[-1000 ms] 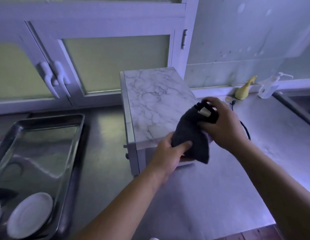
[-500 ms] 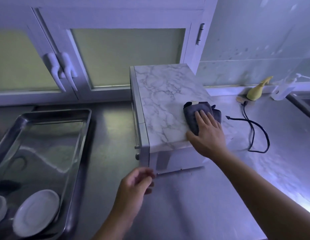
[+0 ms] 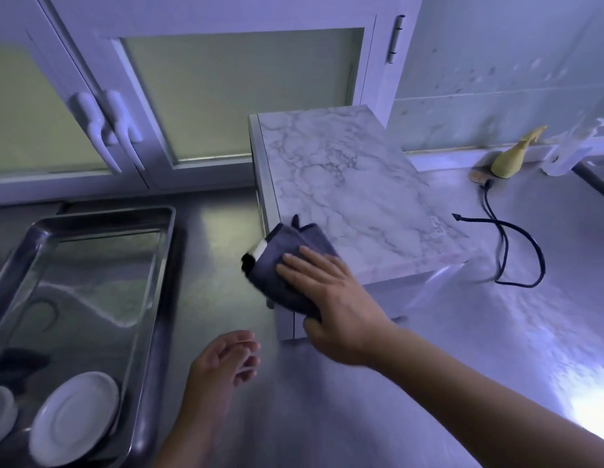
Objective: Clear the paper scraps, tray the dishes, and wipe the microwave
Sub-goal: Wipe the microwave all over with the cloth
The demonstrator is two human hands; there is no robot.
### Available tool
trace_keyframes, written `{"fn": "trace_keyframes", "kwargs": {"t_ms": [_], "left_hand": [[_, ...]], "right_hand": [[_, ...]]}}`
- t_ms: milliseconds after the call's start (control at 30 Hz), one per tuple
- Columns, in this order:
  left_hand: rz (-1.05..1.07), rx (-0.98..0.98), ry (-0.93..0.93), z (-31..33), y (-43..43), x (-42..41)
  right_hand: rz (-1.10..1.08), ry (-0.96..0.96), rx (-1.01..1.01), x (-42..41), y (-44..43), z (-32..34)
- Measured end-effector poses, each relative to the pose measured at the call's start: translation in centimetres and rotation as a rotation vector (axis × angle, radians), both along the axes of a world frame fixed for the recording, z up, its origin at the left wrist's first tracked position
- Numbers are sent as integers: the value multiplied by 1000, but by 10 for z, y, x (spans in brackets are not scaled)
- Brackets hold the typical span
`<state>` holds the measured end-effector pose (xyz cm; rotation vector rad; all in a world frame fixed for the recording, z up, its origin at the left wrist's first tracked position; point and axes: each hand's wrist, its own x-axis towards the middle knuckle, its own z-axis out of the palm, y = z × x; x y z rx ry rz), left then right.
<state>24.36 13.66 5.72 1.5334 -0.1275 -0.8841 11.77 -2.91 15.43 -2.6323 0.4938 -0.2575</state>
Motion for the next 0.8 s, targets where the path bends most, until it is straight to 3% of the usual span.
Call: {"fn": "trace_keyframes", "kwargs": {"t_ms": [67,133,333,433,533,633,733,800], "left_hand": [[27,-27,9,1,-3,6],[35,-30,-3,1,-8,12],[-2,20,-60,-10,-1,13],[12,14,-10,-14,1,7],[23,3,33,-16,2,5],[14,-16,8,-14,4,8],[20,-45,-33,-9,6,14],[32,-56,-29,-7,8,15]], "right_hand": [[33,-35,204,-14,20,1],[-24,-77,580,-32,39,-1],[-535,-111,1723,-61,57,-36],[-580,-241,1969,-63,45,-26],[-493,-469,1937,-76,22,0],[-391,-739,1733,-92,-13,37],[-332,-931,1306,-99,-46,72],[-406,-840,867,-95,-63,75]]}}
